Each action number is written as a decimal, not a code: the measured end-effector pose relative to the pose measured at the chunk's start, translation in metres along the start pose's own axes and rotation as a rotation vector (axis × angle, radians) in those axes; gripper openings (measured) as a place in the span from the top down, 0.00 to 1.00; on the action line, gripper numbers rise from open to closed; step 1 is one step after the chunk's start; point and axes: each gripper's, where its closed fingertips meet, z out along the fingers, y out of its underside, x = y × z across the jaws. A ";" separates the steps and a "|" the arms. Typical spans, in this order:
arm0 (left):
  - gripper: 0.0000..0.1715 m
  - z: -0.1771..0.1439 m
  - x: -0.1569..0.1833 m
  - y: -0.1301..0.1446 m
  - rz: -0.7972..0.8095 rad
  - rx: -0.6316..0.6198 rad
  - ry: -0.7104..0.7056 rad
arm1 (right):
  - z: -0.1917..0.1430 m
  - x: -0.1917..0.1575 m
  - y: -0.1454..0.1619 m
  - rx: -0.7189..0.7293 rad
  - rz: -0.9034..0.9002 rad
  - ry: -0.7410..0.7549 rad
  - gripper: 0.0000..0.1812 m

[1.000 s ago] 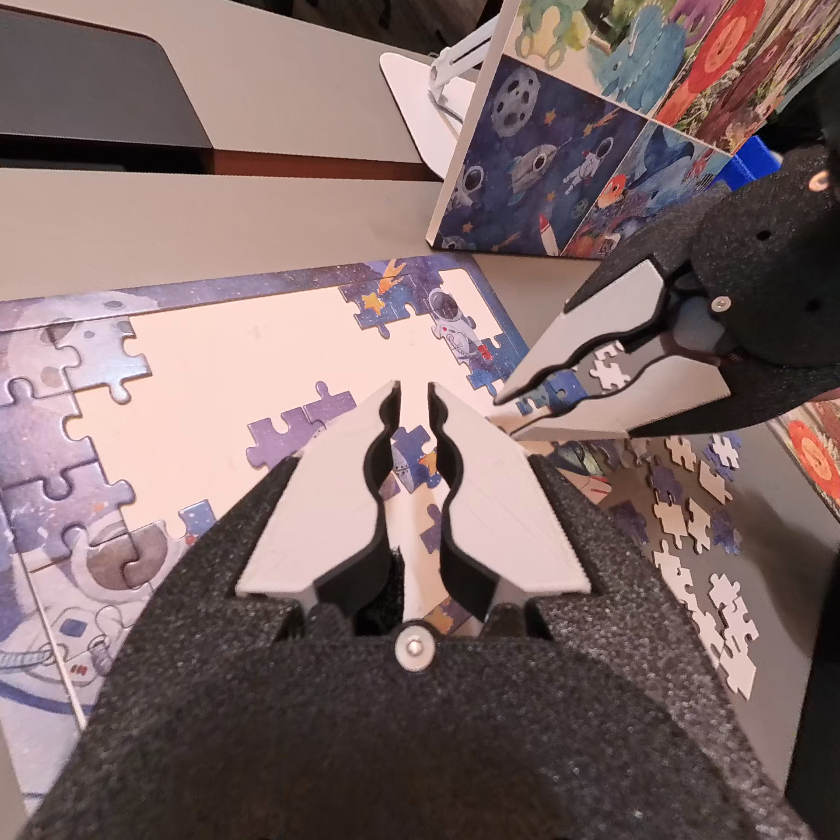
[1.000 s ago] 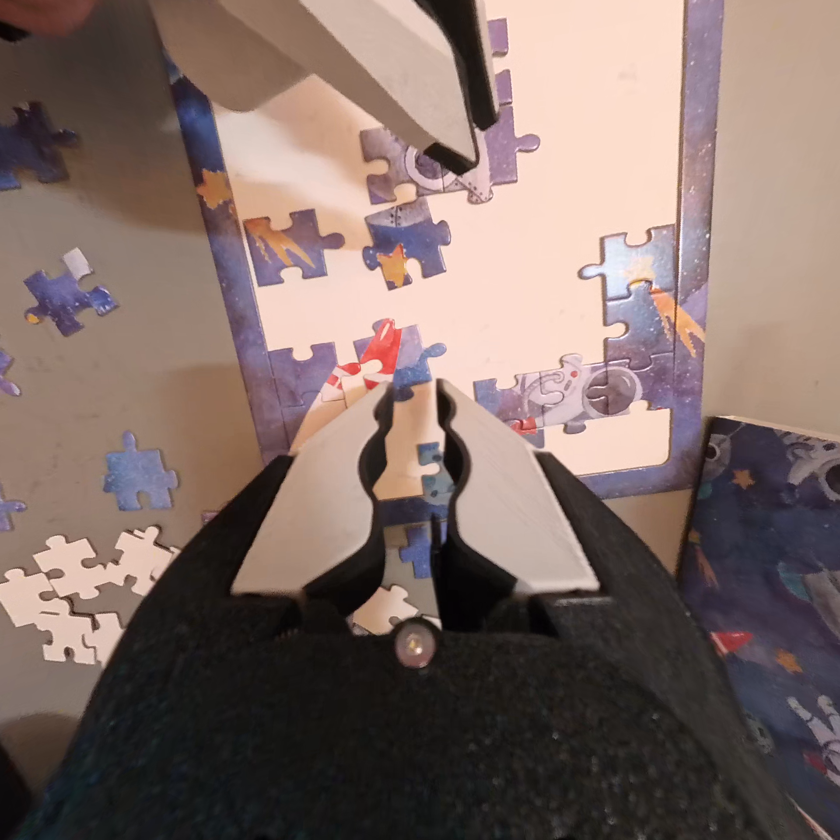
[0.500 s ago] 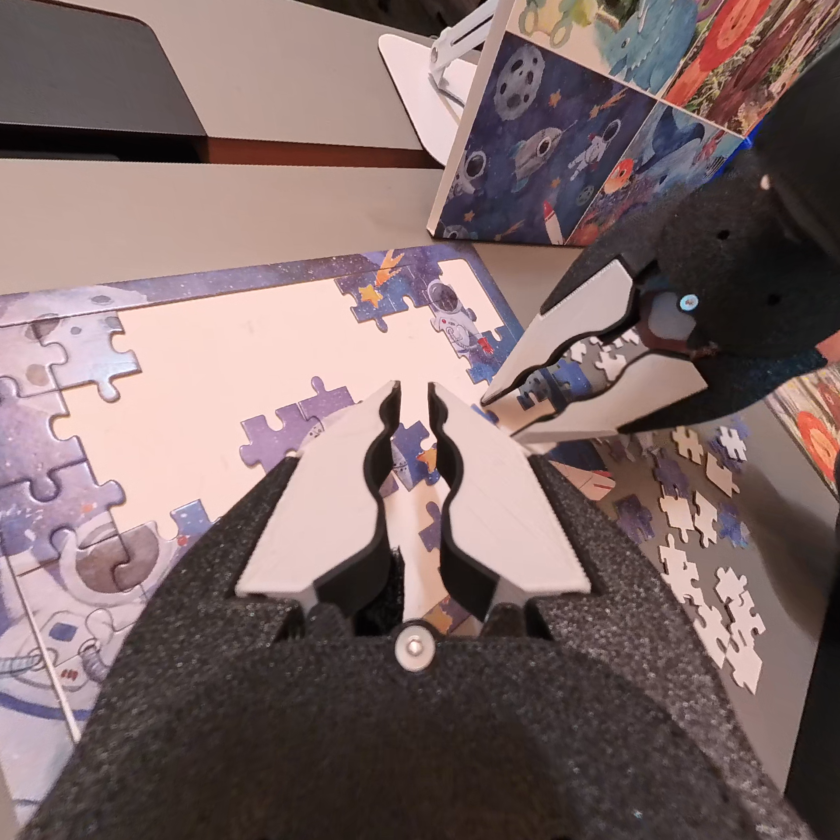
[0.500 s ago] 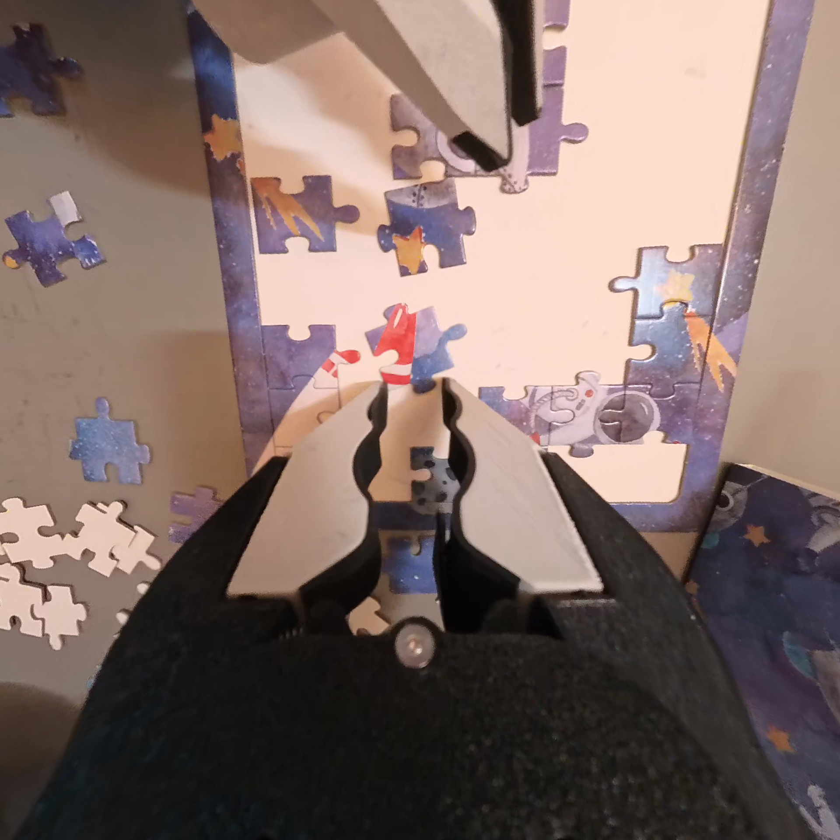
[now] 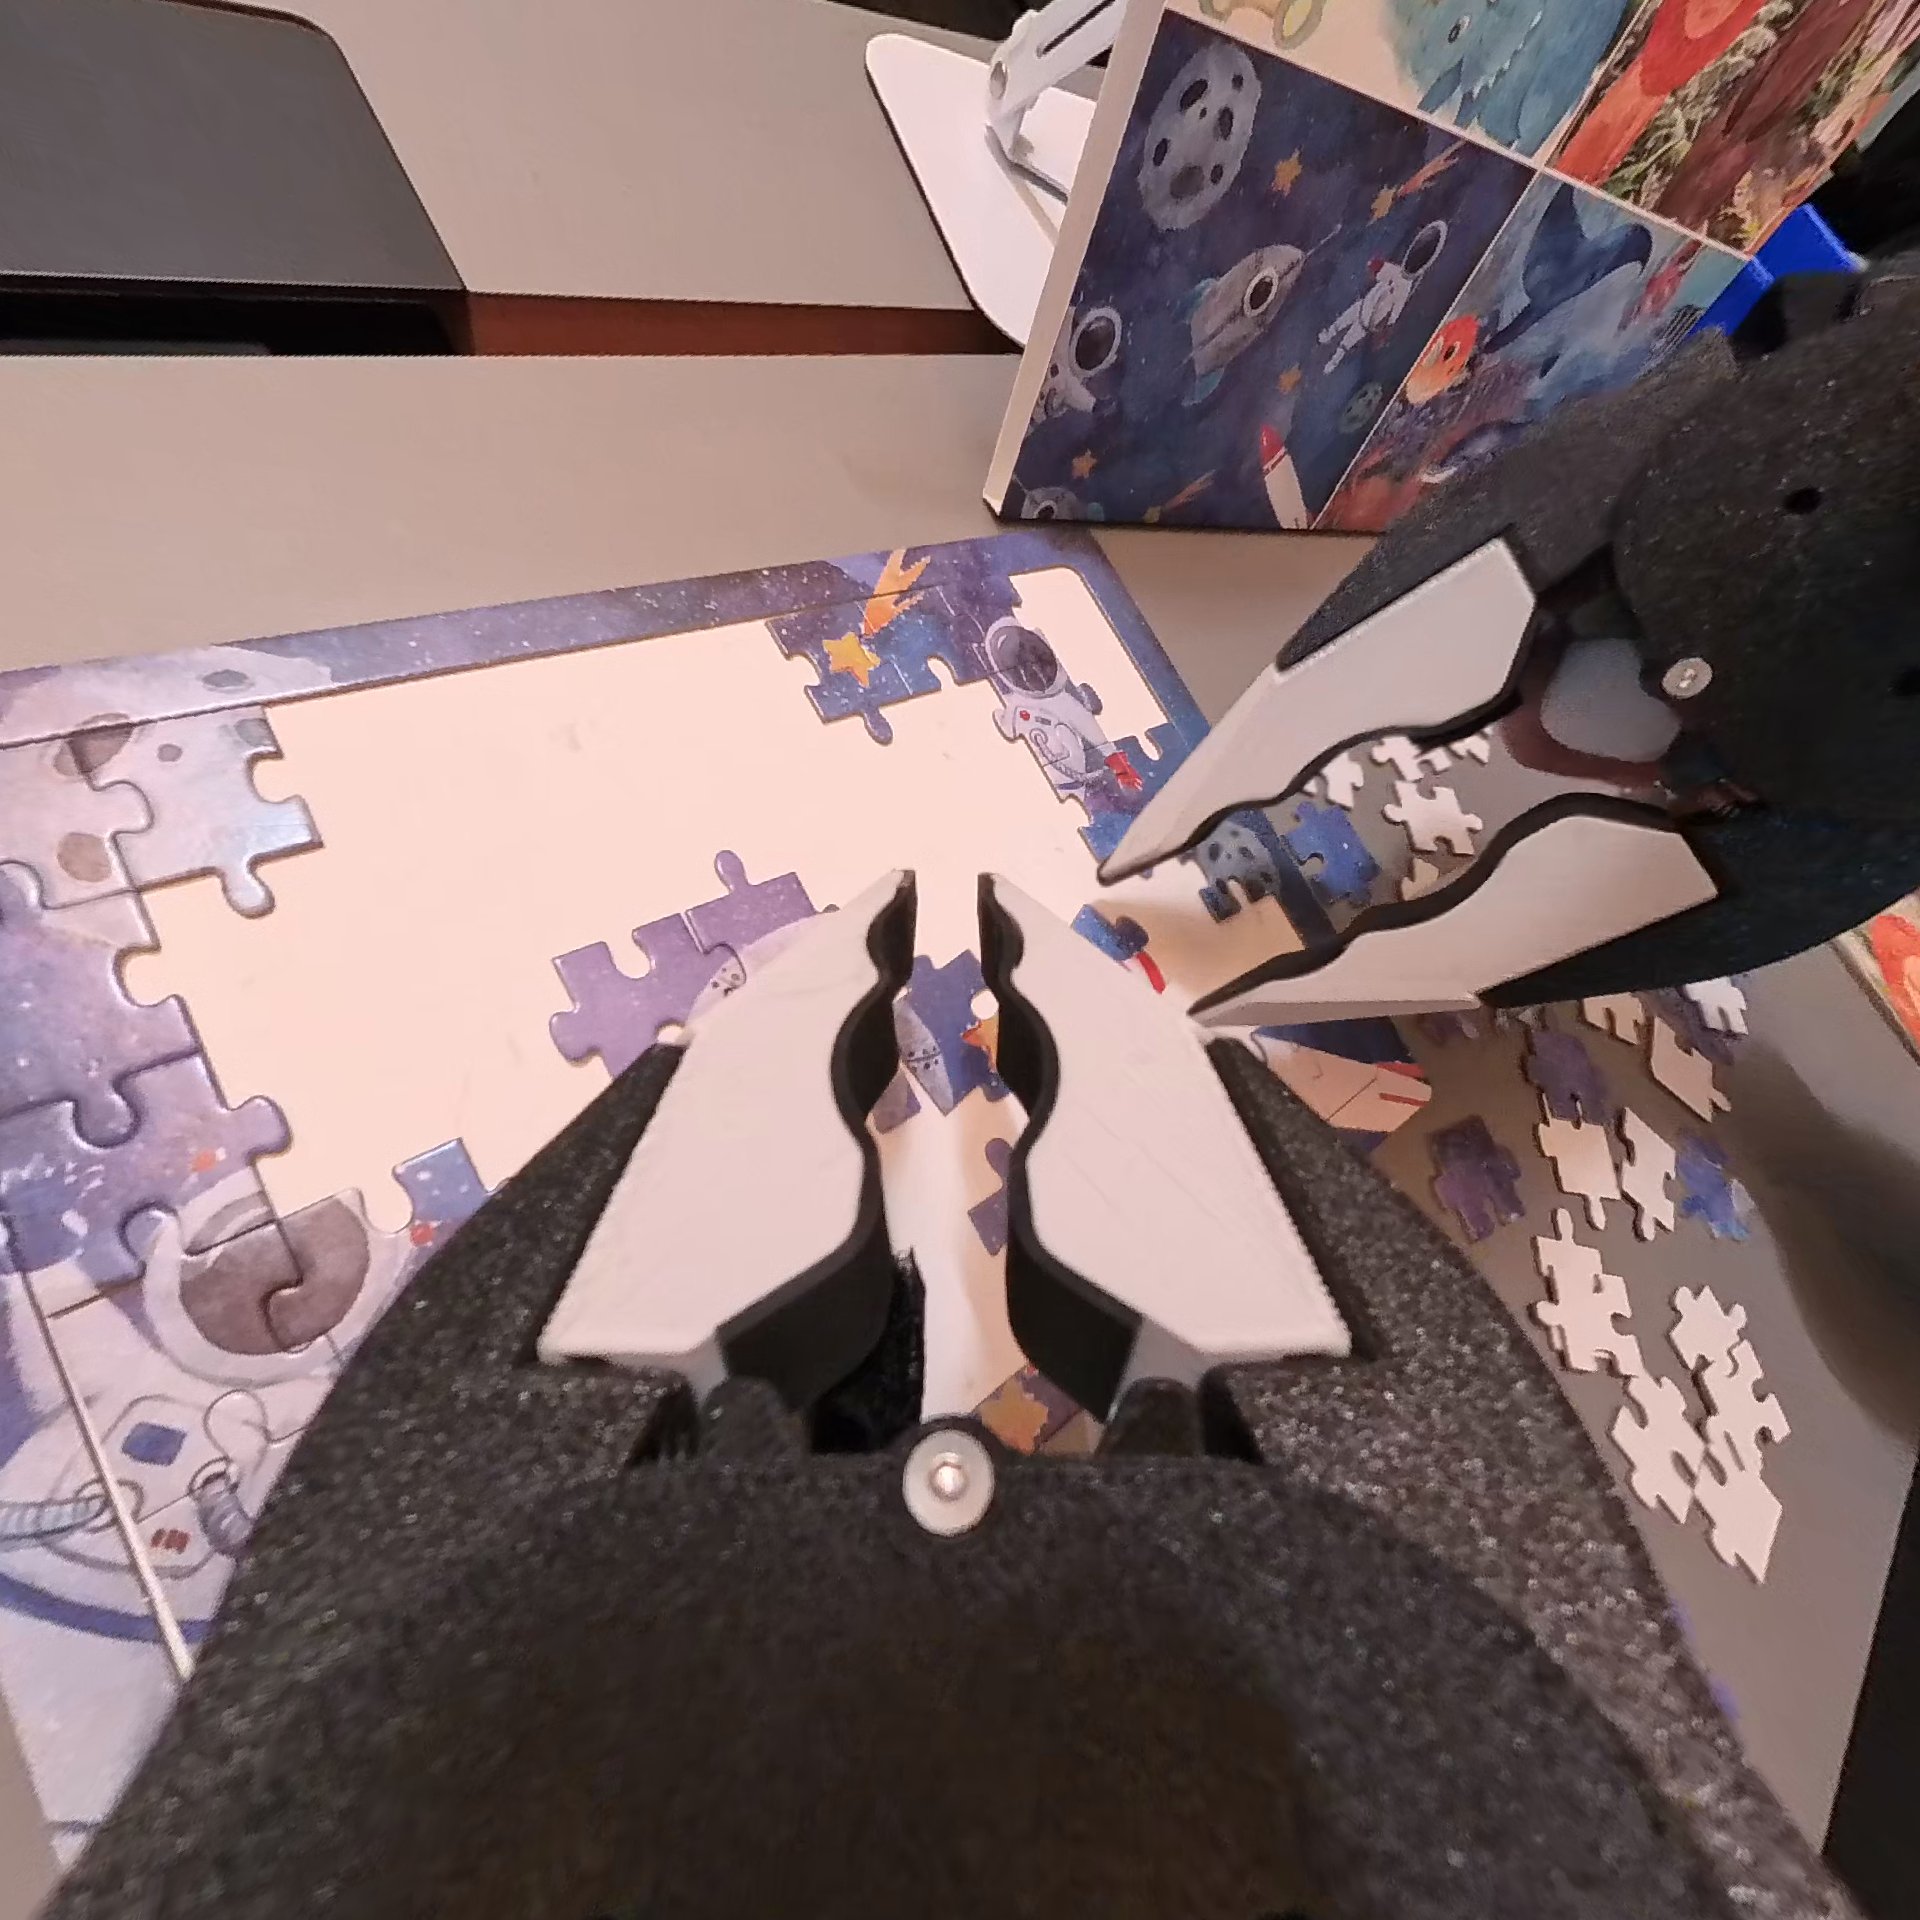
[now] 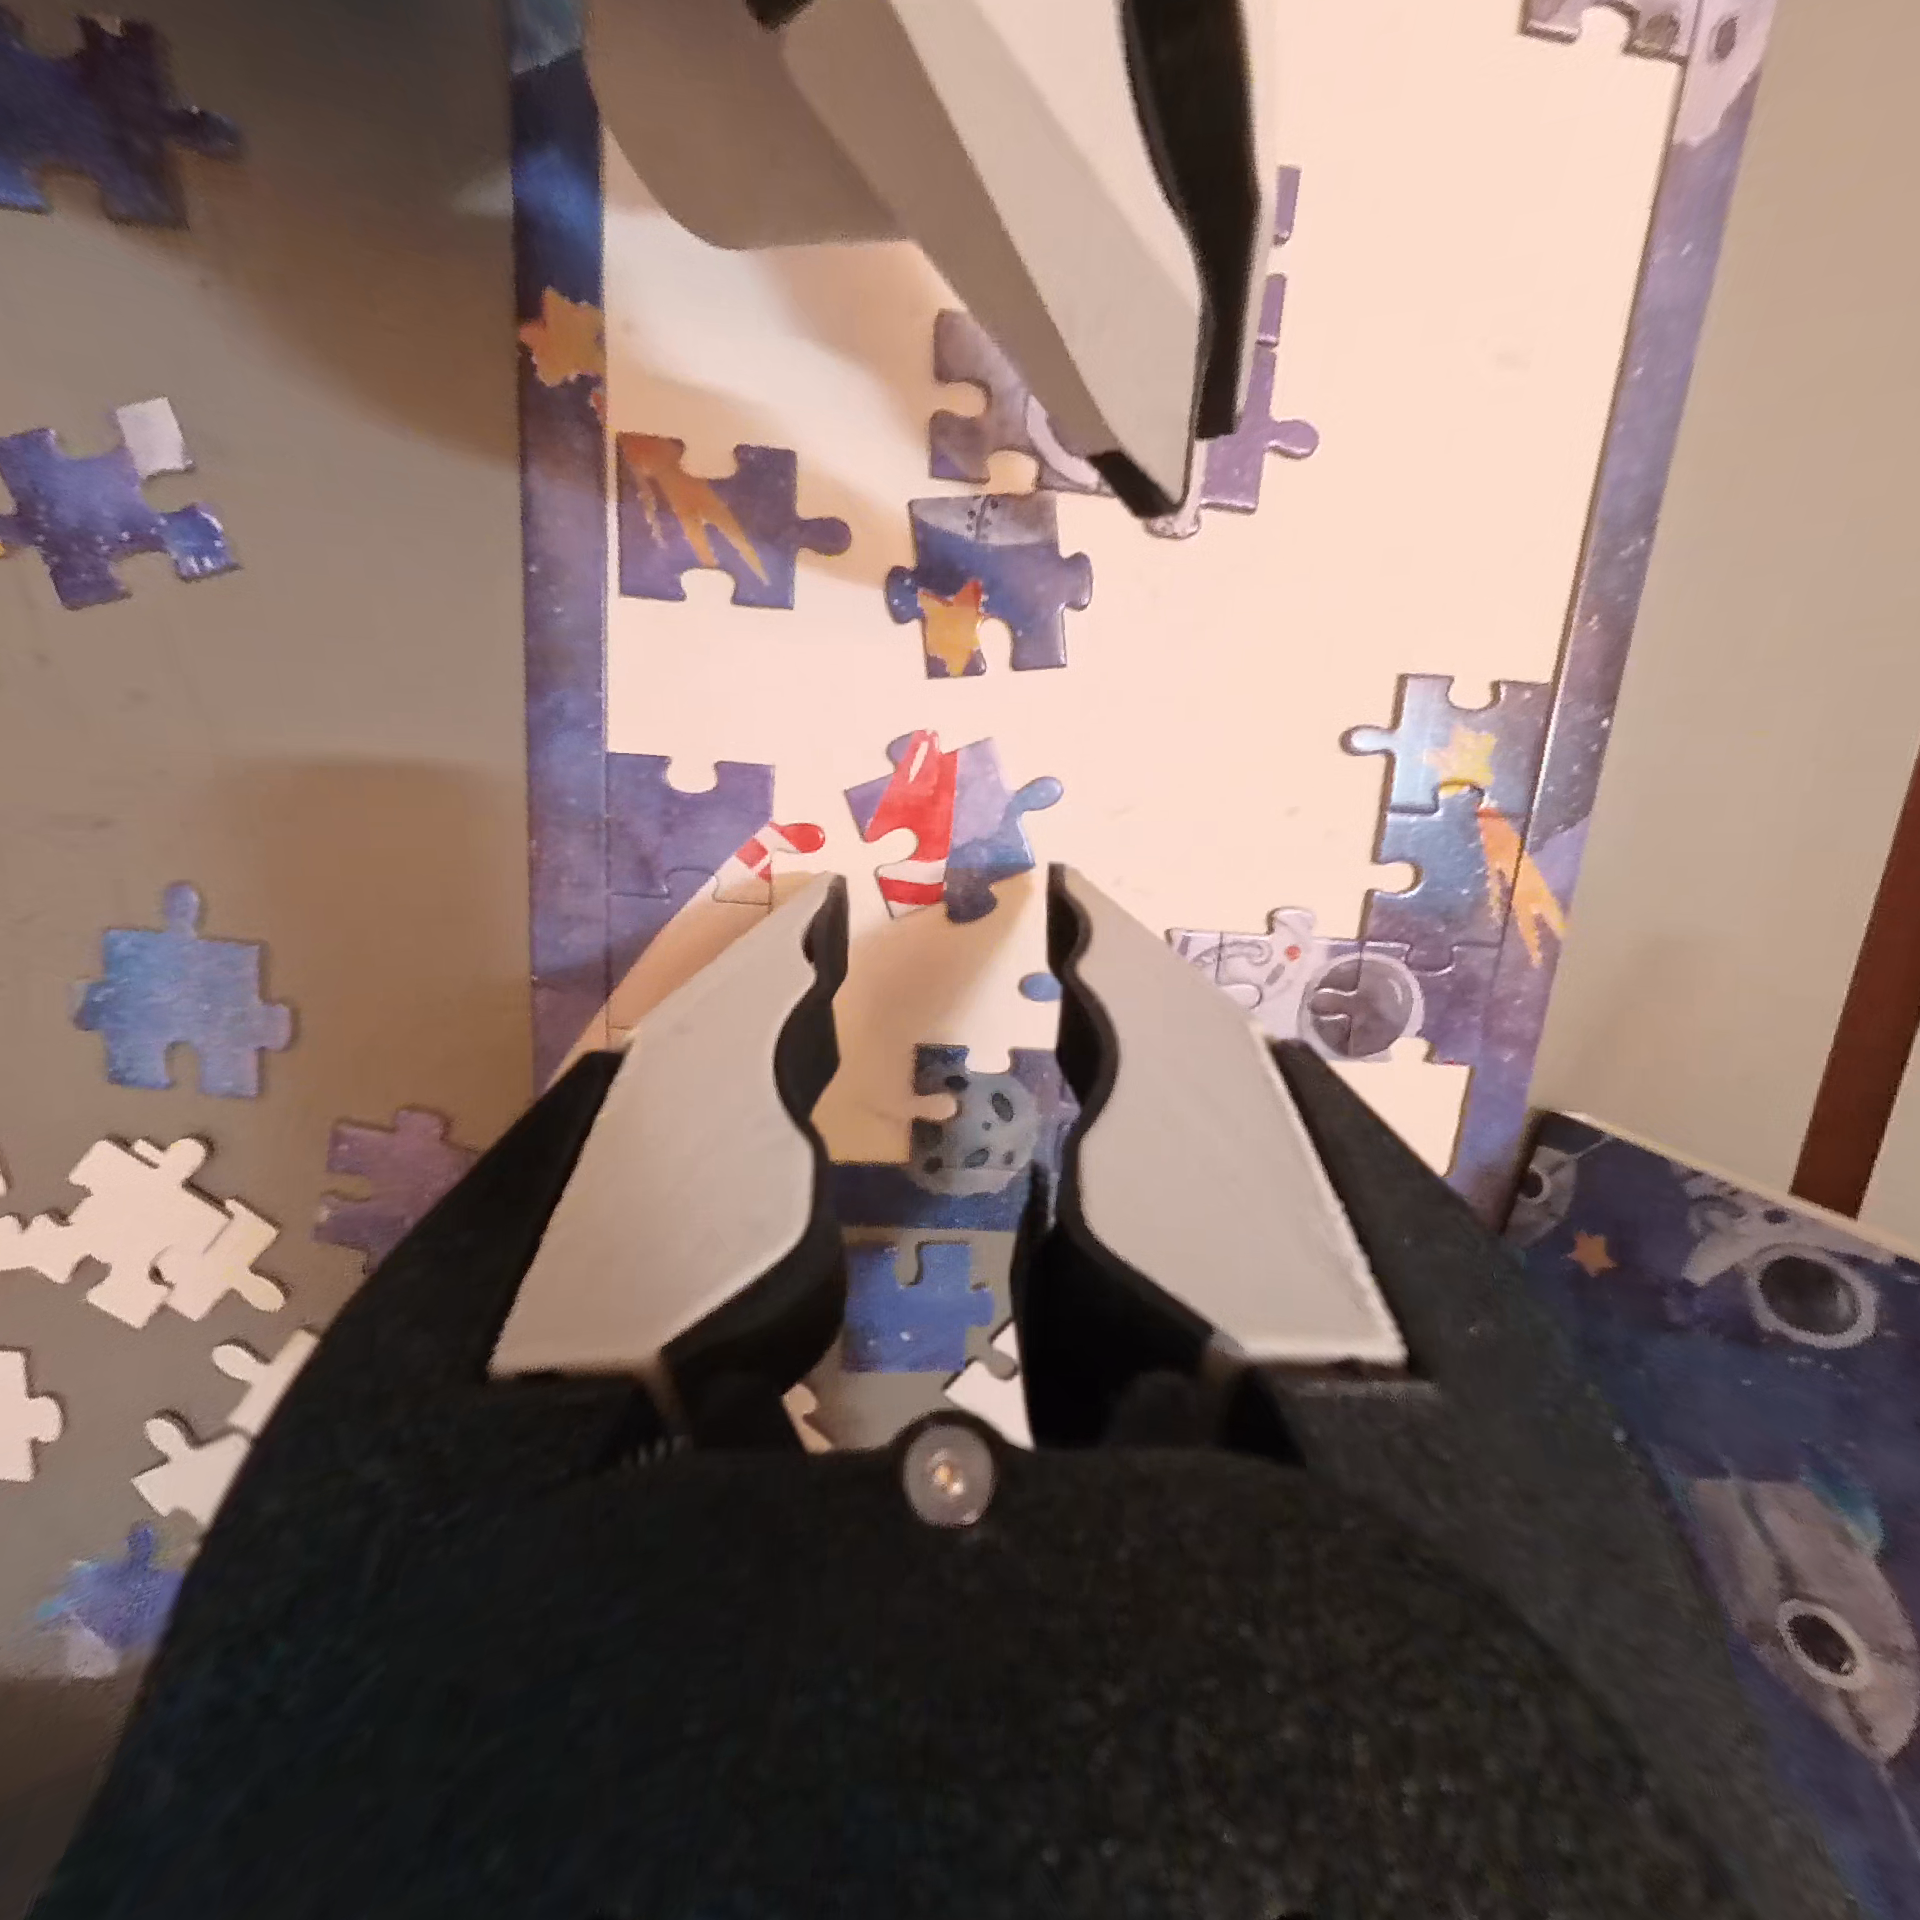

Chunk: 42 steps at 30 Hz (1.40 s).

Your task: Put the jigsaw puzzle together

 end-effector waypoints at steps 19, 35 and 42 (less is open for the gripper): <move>0.94 0.005 0.017 0.000 0.029 0.028 0.044 | -0.232 -0.215 0.124 0.564 0.471 0.270 0.72; 0.94 -0.015 -0.006 -0.017 0.047 0.125 -0.020 | -0.053 -0.026 -0.002 0.004 -0.136 0.080 0.71; 0.93 -0.003 -0.004 -0.013 0.063 0.083 -0.008 | -0.010 0.007 0.007 -0.129 -0.244 0.014 0.79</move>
